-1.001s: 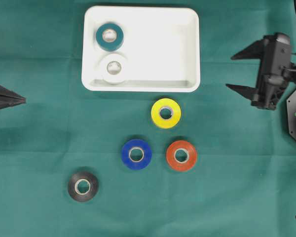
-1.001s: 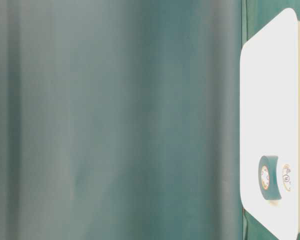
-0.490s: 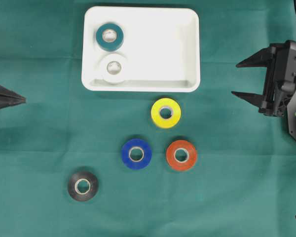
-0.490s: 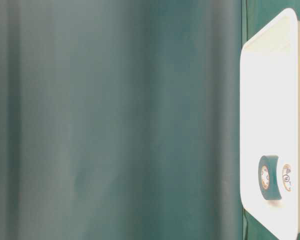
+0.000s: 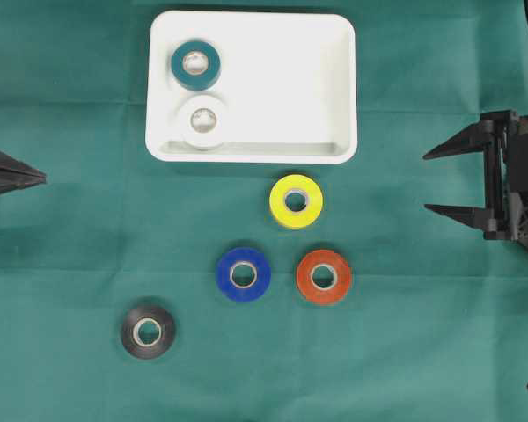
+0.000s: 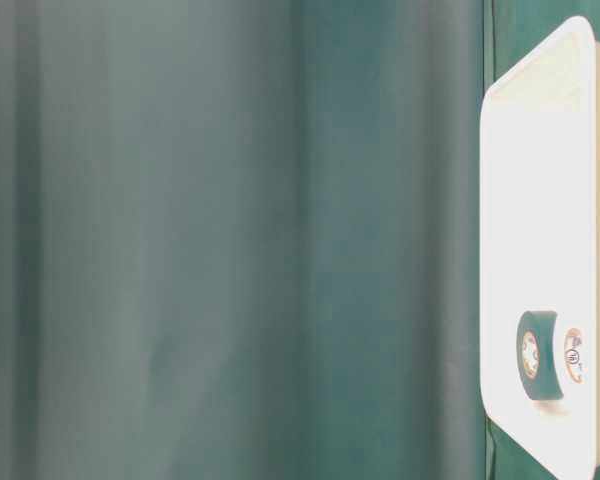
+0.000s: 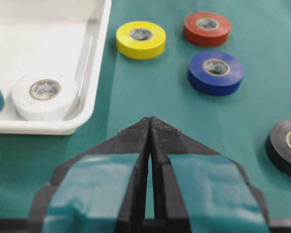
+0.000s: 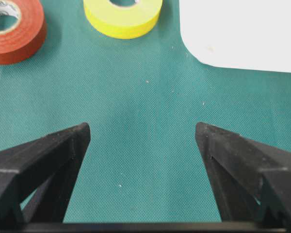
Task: Put the tape into the white case with the right arm.
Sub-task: 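Withdraw the right gripper to the right side, then move the right gripper over the yellow tape and grasp it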
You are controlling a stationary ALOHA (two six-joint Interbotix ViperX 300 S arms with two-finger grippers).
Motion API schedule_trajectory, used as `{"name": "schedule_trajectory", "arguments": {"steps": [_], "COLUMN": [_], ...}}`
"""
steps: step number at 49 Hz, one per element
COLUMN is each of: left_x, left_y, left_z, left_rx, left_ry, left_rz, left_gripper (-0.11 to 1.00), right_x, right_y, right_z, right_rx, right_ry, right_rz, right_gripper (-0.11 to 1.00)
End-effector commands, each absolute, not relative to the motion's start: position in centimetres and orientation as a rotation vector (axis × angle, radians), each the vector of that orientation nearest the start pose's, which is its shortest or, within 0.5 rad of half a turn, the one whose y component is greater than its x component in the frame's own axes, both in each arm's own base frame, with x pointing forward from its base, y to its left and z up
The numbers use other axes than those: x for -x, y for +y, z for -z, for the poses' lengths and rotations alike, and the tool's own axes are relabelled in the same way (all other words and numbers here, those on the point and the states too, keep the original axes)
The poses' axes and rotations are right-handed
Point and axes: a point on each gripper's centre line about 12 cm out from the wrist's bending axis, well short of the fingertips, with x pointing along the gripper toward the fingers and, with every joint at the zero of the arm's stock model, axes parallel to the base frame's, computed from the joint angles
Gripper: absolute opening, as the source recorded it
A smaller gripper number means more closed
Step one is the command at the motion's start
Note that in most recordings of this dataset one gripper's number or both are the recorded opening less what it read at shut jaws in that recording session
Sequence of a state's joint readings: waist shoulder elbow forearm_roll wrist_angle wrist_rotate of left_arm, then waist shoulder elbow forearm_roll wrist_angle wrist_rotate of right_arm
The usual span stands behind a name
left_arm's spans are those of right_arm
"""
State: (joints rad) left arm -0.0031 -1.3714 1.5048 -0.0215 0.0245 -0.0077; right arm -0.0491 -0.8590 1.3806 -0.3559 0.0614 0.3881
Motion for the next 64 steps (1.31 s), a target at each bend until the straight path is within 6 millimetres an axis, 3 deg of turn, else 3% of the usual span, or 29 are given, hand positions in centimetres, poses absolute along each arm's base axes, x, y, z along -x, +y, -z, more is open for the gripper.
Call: {"name": "schedule_trajectory", "arguments": {"steps": [1,21,42,64], "left_x": [-13.3,-13.3,-13.3,-13.3], "left_y": [0.0,-0.1,-0.1,0.0], "left_z": [-19.2,-19.1,-19.1,-19.1], "left_rx": [0.032,0.032,0.032,0.032], "left_ry": [0.146,0.147,0.147,0.147], "left_rz": [0.001,0.003,0.003,0.001], "left_gripper": [0.00,0.00,0.00,0.00], "right_x": [-17.3,-19.2,-25.1,-32.3], "right_y": [-1.0,-0.5,0.2,0.9], "right_z": [-15.9,-15.5,-16.2,-14.5], "right_rx": [-0.039,-0.037,-0.028,-0.018], "right_ry": [0.558,0.606,0.661,0.722], "right_rz": [0.074,0.036,-0.001,-0.031], "right_gripper": [0.72,0.71,0.71,0.71]}}
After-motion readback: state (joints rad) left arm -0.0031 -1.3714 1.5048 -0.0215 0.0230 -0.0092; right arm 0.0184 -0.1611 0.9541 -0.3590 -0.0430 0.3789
